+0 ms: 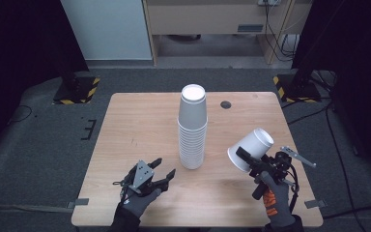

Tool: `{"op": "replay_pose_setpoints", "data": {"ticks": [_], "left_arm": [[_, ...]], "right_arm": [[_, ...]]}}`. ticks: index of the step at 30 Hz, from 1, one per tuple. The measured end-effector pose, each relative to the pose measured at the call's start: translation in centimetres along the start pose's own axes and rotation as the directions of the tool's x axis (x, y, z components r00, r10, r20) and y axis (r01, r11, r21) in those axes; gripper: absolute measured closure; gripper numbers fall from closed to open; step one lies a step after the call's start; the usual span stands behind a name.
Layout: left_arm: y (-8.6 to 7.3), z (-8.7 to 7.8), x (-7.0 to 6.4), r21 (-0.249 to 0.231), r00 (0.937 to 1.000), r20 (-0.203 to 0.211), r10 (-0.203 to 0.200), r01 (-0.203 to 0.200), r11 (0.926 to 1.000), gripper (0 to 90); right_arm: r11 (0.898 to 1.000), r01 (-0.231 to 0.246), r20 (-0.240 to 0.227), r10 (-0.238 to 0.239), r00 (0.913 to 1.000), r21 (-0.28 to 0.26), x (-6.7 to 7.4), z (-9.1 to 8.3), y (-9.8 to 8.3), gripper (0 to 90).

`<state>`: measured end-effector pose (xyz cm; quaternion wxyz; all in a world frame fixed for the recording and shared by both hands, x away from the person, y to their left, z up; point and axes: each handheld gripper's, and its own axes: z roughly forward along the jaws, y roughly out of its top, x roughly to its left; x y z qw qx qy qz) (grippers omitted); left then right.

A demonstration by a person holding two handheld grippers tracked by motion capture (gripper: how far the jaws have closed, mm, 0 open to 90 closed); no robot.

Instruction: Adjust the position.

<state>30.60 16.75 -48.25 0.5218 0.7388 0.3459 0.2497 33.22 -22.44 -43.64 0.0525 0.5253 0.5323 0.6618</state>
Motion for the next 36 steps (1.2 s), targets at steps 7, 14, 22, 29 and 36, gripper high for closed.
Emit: {"op": "replay_pose_setpoints", "data": {"ticks": [7, 14, 22, 29, 36], "left_arm": [[0.5, 0.3, -0.8, -0.01, 0.9996, 0.026, 0.011, -0.011, 0.9999, 34.4], [1.1, 0.7, -1.7, -0.03, 0.9986, 0.047, 0.024, -0.023, 0.9993, 35.0], [2.2, 1.8, -2.9, -0.049, 0.9958, 0.081, 0.041, -0.038, 0.9981, 35.4], [2.8, 2.4, -3.5, -0.054, 0.9928, 0.106, 0.056, -0.051, 0.9972, 35.4], [3.4, 3.1, -4.2, -0.065, 0.9896, 0.128, 0.065, -0.057, 0.9962, 36.4]], "right_arm": [[0.999, -0.031, -0.015, 0.031, 0.9994, -0.01, -0.2, -0.1, 0.0, 14.1], [0.998, -0.056, -0.02, 0.056, 0.9982, -0.005, -0.4, -0.1, 0.0, 14.1], [0.997, -0.073, -0.027, 0.073, 0.997, -0.006, -0.5, 0.0, 0.0, 14.1], [0.997, -0.077, -0.032, 0.077, 0.9965, -0.004, -0.5, -0.1, 0.0, 14.2], [0.997, -0.08, -0.037, 0.079, 0.9962, -0.004, -0.5, 0.0, 0.0, 14.1]]}}
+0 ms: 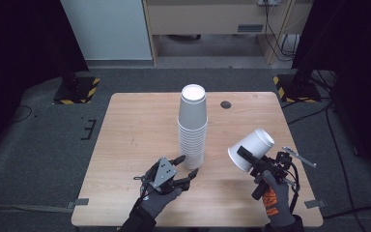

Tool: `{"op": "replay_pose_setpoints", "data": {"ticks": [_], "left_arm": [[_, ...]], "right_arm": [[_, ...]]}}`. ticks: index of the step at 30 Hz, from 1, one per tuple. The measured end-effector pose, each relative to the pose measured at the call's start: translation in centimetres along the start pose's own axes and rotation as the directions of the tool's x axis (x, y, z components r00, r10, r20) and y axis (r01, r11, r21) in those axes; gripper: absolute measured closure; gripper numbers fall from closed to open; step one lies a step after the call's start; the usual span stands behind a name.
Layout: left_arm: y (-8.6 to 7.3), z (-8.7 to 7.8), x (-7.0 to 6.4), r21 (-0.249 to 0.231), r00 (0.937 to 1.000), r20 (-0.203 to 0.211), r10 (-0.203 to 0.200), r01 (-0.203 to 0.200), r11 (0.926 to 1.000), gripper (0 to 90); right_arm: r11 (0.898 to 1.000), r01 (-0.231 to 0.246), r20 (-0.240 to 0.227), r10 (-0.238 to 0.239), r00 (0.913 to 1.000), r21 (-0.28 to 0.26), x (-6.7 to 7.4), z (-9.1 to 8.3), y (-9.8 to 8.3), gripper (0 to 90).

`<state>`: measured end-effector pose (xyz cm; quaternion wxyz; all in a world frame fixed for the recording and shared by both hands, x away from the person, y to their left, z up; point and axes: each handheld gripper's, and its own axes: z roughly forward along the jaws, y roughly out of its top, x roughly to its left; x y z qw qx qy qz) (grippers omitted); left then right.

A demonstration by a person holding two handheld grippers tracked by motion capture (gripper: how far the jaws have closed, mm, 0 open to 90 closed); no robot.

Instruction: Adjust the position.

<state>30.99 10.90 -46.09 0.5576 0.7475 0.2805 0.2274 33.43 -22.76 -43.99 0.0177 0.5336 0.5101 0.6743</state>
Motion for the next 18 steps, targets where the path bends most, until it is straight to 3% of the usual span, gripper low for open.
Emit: {"op": "replay_pose_setpoints", "data": {"ticks": [18], "left_arm": [[1.2, 2.4, -1.5, -0.023, 0.9989, 0.042, 0.022, -0.021, 0.9995, 40.7]], "right_arm": [[1.0, -0.013, -0.007, 0.013, 0.9999, 0.004, 0.1, 0.0, 0.0, 14.1]]}}
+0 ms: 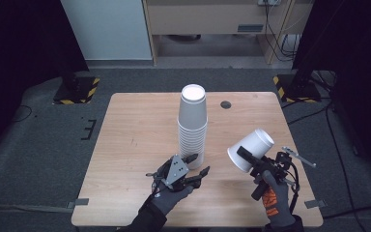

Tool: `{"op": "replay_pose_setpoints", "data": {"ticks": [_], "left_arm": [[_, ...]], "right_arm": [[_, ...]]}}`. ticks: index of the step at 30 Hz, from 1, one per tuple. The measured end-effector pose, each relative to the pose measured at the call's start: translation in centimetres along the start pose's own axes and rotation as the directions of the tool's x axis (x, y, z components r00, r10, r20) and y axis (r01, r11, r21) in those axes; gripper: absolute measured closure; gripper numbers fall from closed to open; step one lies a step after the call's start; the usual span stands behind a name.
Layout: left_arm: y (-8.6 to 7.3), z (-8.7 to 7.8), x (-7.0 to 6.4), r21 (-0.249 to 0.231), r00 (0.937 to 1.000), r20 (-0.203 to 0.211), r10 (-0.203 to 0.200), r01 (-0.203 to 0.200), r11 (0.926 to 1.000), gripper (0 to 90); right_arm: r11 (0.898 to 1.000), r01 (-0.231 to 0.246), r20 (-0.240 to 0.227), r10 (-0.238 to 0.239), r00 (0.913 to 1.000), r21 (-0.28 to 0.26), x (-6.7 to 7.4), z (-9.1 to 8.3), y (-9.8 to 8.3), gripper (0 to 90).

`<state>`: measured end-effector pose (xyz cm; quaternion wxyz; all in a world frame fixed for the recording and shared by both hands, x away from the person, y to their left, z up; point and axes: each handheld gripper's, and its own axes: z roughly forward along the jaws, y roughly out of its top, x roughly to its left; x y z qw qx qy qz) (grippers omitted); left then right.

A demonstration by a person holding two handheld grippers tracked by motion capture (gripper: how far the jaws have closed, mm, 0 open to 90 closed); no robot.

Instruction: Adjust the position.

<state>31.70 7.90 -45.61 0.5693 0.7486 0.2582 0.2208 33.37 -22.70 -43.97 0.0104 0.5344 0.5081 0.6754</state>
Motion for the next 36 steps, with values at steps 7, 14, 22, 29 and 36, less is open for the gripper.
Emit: {"op": "replay_pose_setpoints", "data": {"ticks": [7, 14, 22, 29, 36], "left_arm": [[0.2, 0.9, -0.1, -0.004, 1.0, 0.008, -0.004, 0.004, 1.0, 41.9], [0.3, 2.1, -0.3, -0.011, 0.9998, 0.02, -0.004, 0.004, 0.9999, 42.6], [0.7, 3.2, -0.6, -0.03, 0.9992, 0.039, 0.001, 0.001, 0.9996, 44.0], [0.7, 4.3, -0.7, -0.042, 0.999, 0.046, 0.002, 0.0, 0.9991, 45.1], [0.9, 4.8, -0.8, -0.053, 0.9991, 0.042, 0.0, 0.002, 0.9986, 46.8]], "right_arm": [[1.0, -0.007, 0.001, 0.007, 1.0, 0.003, 0.0, 0.0, 0.0, 14.2], [1.0, -0.016, -0.004, 0.016, 0.9999, 0.001, 0.0, 0.0, 0.0, 14.2], [1.0, -0.02, -0.009, 0.02, 0.9998, 0.003, -0.1, 0.1, -0.1, 14.2], [1.0, -0.026, -0.015, 0.026, 0.9995, 0.007, -0.1, 0.1, -0.1, 14.2], [0.999, -0.03, -0.014, 0.03, 0.9995, 0.022, -0.1, 0.3, -0.3, 14.2]]}}
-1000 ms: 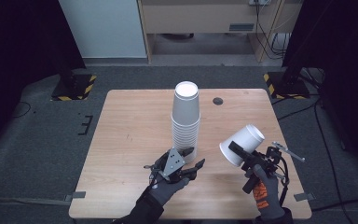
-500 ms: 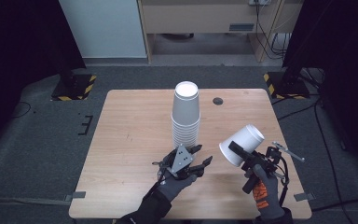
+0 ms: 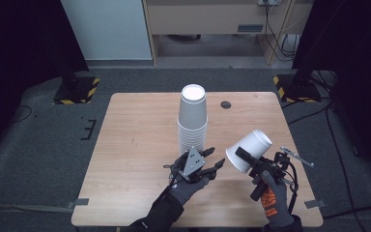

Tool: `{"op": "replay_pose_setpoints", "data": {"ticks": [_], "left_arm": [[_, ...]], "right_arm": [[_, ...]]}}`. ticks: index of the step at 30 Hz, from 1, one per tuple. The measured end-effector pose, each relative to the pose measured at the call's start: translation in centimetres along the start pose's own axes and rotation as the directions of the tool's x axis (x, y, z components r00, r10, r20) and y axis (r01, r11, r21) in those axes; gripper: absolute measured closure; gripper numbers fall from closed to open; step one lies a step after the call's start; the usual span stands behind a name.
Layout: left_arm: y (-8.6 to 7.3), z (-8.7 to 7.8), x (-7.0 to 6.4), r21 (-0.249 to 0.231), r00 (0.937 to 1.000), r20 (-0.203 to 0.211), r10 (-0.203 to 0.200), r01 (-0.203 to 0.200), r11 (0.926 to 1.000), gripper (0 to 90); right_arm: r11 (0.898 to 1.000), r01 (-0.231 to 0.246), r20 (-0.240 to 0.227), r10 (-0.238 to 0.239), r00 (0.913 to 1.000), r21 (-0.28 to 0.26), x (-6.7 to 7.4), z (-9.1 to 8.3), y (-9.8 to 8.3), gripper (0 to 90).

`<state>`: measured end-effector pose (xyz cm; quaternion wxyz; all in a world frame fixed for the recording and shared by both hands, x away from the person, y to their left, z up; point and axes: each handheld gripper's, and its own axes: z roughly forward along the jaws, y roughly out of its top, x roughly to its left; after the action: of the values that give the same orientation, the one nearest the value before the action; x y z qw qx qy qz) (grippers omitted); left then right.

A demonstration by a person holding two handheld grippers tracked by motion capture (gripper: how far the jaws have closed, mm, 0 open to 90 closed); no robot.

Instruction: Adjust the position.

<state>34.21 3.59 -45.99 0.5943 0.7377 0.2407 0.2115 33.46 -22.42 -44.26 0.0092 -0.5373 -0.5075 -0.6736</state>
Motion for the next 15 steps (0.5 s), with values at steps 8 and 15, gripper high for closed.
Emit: {"op": "replay_pose_setpoints", "data": {"ticks": [8, 15], "left_arm": [[0.4, 0.7, -0.2, -0.002, 0.9998, 0.002, 0.018, -0.018, 0.9998, 47.2], [0.7, 1.4, -0.4, -0.014, 0.9998, 0.0, 0.017, -0.017, 0.9998, 47.7]], "right_arm": [[1.0, 0.0, -0.002, 0.0, 1.0, 0.013, 0.0, 0.2, -0.2, 14.1], [1.0, -0.009, -0.013, 0.009, 0.9999, 0.024, 0.0, 0.5, -0.4, 14.1]]}}
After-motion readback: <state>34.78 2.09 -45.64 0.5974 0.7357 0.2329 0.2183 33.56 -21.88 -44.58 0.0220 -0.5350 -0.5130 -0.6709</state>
